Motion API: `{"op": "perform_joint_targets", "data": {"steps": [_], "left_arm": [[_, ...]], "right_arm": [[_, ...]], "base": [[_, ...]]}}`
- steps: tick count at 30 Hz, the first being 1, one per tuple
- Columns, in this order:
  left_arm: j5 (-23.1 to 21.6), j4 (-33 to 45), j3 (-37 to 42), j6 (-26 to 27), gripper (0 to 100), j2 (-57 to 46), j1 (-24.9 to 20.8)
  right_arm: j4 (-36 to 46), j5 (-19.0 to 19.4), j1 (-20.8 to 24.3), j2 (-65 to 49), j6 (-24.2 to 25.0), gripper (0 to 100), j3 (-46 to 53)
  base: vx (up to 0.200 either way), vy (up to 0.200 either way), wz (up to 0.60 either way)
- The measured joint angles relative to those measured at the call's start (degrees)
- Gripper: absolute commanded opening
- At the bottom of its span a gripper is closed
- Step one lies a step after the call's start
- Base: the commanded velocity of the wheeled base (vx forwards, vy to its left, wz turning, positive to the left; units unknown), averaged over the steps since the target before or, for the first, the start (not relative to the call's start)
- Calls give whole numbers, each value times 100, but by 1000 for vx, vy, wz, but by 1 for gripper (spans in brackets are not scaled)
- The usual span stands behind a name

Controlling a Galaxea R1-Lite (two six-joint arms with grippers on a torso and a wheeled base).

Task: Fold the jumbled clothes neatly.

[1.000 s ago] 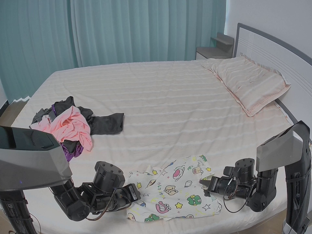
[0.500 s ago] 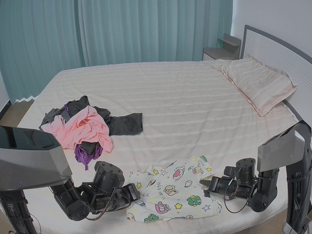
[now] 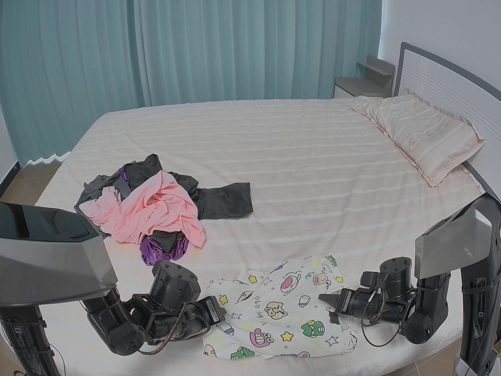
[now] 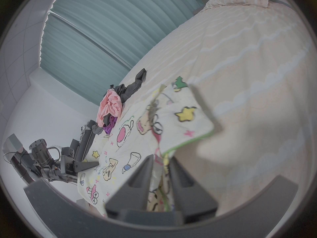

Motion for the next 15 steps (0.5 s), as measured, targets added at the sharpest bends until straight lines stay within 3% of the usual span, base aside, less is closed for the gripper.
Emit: {"op": "perform_joint_targets", "data": {"steps": [10, 15], "left_arm": [[-156, -594, 249, -24, 100, 16, 39], [-639, -1374, 833, -233, 100, -72, 339]], "right_arm": [[0, -37, -100, -534, -55, 100, 496], [0, -45, -121, -1017, -50, 100, 1024]], "base": [[0, 0, 0], [0, 0, 0]]}}
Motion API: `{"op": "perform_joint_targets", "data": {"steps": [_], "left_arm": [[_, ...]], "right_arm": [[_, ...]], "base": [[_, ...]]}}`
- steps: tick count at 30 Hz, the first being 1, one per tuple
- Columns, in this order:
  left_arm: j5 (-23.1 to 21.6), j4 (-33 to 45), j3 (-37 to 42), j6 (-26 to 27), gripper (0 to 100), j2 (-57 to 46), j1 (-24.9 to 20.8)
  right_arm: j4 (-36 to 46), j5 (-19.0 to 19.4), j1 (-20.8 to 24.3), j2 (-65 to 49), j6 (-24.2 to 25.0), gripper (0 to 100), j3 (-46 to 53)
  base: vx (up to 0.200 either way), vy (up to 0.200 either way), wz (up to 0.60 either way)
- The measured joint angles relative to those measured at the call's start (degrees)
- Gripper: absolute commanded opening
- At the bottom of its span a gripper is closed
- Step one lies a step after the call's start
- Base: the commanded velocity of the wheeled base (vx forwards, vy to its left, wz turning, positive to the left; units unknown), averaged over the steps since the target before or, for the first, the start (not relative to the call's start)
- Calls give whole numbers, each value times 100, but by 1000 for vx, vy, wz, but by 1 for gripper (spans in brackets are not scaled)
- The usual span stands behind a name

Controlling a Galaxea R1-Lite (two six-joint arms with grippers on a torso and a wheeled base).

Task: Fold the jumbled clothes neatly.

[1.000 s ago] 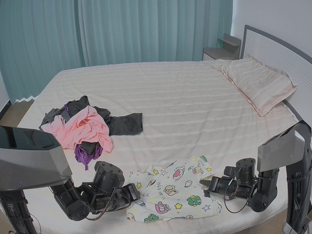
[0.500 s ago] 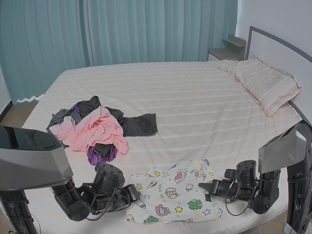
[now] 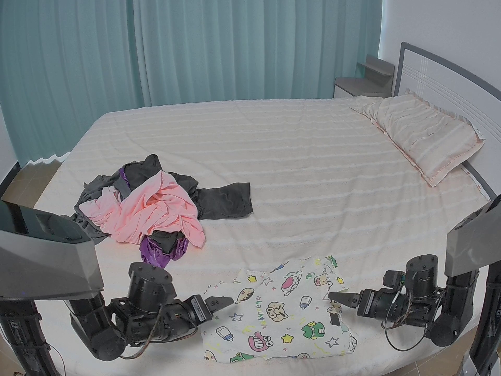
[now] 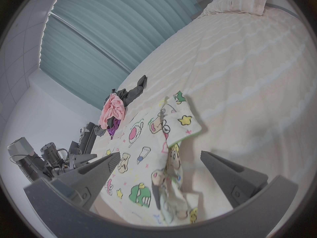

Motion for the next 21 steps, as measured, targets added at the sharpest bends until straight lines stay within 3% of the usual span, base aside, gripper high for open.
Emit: {"op": "perform_joint_targets", "data": {"steps": [10, 14, 21], "left_arm": [[-478, -578, 491, -1040, 100, -846, 332], [-579, -594, 549, -1262, 100, -1034, 118], [-552, -605, 596, -1111, 100, -874, -294]], "right_arm": [[-2, -156, 394, -625, 129, 100, 425], [0, -224, 591, -490, 189, 100, 436], [0, -262, 700, -282, 206, 100, 436]], "base": [[0, 0, 0], [0, 0, 0], [0, 0, 0]]}}
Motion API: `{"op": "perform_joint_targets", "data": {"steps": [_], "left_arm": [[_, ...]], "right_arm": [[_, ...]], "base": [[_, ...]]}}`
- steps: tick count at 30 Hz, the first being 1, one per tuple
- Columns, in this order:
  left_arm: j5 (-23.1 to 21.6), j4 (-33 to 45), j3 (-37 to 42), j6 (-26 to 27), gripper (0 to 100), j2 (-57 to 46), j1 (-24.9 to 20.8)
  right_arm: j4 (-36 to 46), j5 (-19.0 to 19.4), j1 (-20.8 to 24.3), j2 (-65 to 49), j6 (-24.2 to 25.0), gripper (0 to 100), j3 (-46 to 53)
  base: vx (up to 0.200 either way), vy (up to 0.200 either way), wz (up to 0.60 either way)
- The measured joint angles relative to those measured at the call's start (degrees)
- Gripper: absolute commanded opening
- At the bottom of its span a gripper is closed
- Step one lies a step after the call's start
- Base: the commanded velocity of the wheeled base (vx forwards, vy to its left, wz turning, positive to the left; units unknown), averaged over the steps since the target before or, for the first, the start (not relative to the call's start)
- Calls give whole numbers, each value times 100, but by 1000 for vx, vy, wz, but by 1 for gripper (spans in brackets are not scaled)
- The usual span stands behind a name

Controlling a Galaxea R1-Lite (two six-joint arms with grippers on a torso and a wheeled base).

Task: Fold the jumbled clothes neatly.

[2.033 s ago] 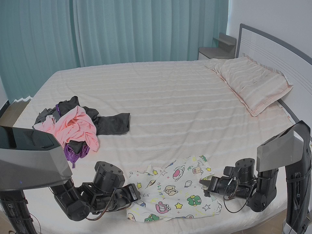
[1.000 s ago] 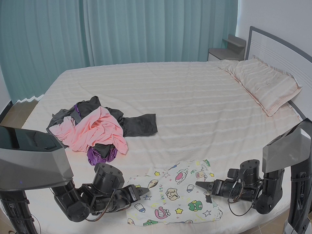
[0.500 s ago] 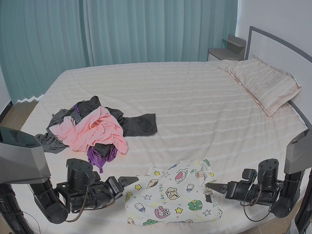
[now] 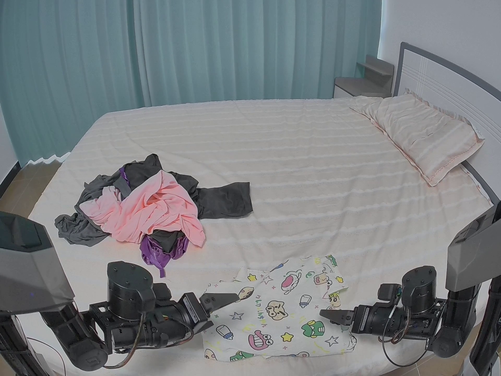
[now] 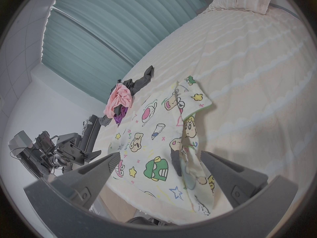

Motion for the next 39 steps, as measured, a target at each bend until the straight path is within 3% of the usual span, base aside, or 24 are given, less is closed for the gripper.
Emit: {"op": "perform_joint_targets", "data": {"steps": [5, 12, 23, 27, 39], "left_arm": [[129, 24, 62, 304, 100, 273, -293], [651, 38, 217, 812, 100, 642, -688], [701, 46, 355, 862, 100, 830, -863], [674, 27, 379, 829, 100, 690, -734], [534, 13, 84, 508, 100, 358, 327]], "right_arm": [[0, 2, 11, 65, 10, 100, 0], [0, -9, 24, 157, 7, 100, 0], [2, -340, -15, -99, -12, 100, 2], [88, -369, 18, -369, -4, 100, 2], [534, -406, 440, -829, 40, 100, 0]], "base": [[0, 0, 0], [0, 0, 0], [0, 0, 0], [0, 0, 0], [0, 0, 0]]}}
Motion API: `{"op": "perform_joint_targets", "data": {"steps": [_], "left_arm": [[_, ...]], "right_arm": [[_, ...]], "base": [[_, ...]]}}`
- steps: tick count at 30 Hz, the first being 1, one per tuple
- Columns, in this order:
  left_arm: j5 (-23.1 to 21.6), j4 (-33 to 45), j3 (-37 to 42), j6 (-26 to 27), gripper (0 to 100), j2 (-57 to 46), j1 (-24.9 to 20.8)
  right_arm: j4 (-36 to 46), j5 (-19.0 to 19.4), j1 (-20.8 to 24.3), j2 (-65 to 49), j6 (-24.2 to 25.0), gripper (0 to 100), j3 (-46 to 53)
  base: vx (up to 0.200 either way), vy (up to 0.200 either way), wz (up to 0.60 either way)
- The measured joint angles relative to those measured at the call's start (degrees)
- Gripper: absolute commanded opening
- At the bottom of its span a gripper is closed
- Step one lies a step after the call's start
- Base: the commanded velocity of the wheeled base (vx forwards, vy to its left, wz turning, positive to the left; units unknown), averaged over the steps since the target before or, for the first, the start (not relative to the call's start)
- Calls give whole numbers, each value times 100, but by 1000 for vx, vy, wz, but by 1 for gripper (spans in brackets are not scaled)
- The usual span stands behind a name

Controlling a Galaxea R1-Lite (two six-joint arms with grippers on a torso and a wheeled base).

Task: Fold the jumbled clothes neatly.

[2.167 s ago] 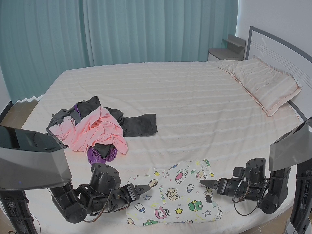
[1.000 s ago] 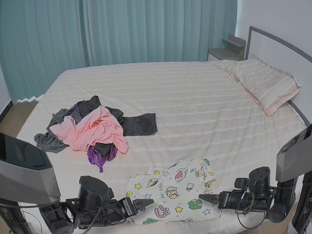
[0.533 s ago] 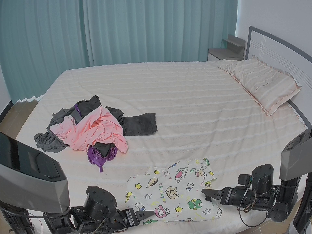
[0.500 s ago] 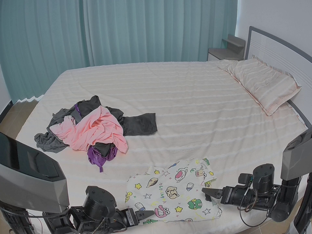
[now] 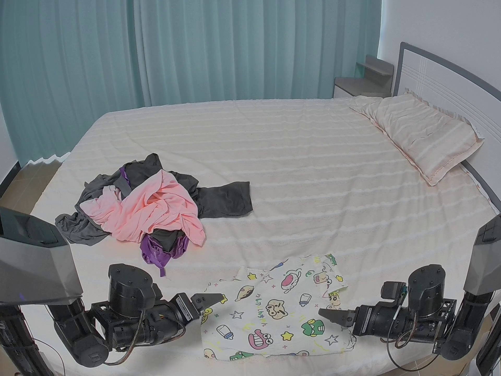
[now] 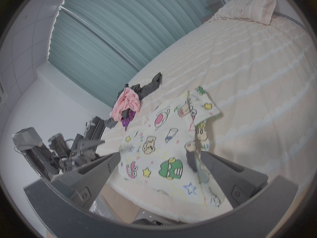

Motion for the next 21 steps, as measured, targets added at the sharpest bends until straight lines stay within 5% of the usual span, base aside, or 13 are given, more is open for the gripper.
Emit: {"op": "perform_joint_targets", "data": {"steps": [7, 13, 21], "left_arm": [[-126, -5, -104, -2, 100, -35, 179], [-137, -7, -115, 0, 100, -39, 191], [-139, -9, -96, 16, 100, -30, 188]], "right_arm": [[492, -5, 304, -96, -11, 100, 0], [668, -7, 343, -77, -29, 100, 0], [613, -5, 347, 273, -40, 100, 0]], "base": [[0, 0, 0], [-200, 0, 0], [0, 0, 0]]}}
